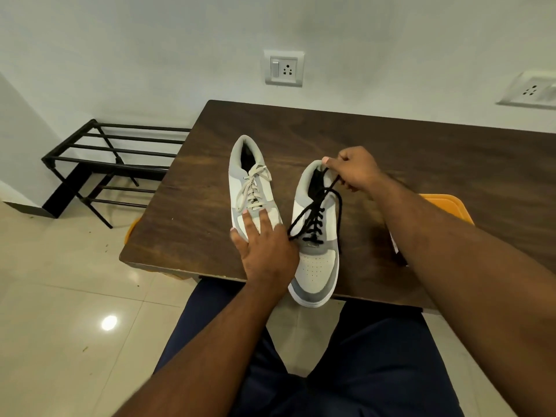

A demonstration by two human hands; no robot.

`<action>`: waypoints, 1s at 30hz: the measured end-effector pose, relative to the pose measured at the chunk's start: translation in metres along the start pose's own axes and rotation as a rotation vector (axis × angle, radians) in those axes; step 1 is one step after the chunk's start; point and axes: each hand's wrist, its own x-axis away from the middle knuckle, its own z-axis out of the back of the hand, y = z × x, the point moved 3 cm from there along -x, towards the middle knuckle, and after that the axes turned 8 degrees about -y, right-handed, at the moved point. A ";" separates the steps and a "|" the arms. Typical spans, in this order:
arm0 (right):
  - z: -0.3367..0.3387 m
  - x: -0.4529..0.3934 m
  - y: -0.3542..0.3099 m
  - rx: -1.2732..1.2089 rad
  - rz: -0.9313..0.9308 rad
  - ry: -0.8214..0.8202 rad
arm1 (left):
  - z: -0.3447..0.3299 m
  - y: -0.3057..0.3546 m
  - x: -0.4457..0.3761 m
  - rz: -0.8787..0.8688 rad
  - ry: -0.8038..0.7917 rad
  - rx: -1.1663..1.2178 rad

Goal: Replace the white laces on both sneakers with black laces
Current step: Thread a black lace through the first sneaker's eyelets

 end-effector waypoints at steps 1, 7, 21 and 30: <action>0.000 0.002 0.000 -0.031 -0.017 -0.069 | 0.002 0.004 -0.001 0.004 0.024 0.041; 0.007 0.007 0.003 -0.155 -0.070 -0.103 | 0.004 0.032 -0.009 -0.176 0.197 0.041; -0.016 -0.011 -0.015 -0.744 -0.073 0.117 | -0.060 0.025 0.031 -0.591 0.332 0.008; -0.009 -0.024 -0.009 -0.886 -0.106 0.195 | -0.069 0.021 0.032 -0.607 0.323 -0.018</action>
